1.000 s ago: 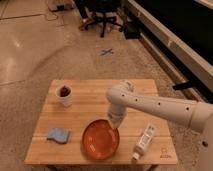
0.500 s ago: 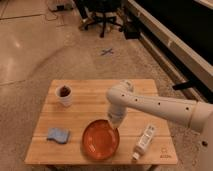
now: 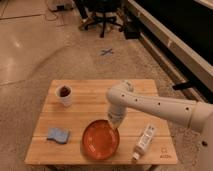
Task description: Drag the ceramic bowl in a circle
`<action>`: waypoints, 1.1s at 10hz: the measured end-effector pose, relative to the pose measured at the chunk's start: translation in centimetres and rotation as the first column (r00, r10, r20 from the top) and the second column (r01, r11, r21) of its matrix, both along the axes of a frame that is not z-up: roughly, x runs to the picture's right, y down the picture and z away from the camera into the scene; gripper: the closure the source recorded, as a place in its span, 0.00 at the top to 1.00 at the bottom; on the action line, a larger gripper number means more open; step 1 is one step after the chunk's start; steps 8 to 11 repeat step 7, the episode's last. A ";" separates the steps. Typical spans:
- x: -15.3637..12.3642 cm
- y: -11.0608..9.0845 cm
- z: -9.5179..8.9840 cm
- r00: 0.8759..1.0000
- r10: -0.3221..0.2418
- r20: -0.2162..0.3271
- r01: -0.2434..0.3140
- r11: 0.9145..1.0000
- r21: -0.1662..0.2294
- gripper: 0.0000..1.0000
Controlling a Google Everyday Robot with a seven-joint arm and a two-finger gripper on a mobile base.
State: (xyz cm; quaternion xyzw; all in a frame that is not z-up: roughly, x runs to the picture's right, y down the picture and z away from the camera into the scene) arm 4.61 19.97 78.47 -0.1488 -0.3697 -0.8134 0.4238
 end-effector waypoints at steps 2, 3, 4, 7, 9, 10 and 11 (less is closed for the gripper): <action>0.0 0.0 0.0 1.000 0.000 0.000 0.000 1.000 0.000 0.10; 0.0 0.0 0.0 1.000 0.000 0.000 0.000 1.000 0.000 0.10; 0.0 0.0 0.0 1.000 0.000 0.000 0.000 1.000 0.000 0.10; 0.0 0.0 0.0 1.000 0.000 0.000 0.000 1.000 0.000 0.05; 0.0 0.0 0.0 1.000 0.000 0.000 0.000 1.000 0.000 0.05; 0.0 0.0 0.0 1.000 0.000 0.000 0.000 1.000 0.000 0.05; 0.0 0.0 0.0 1.000 0.000 0.000 0.000 1.000 0.000 0.05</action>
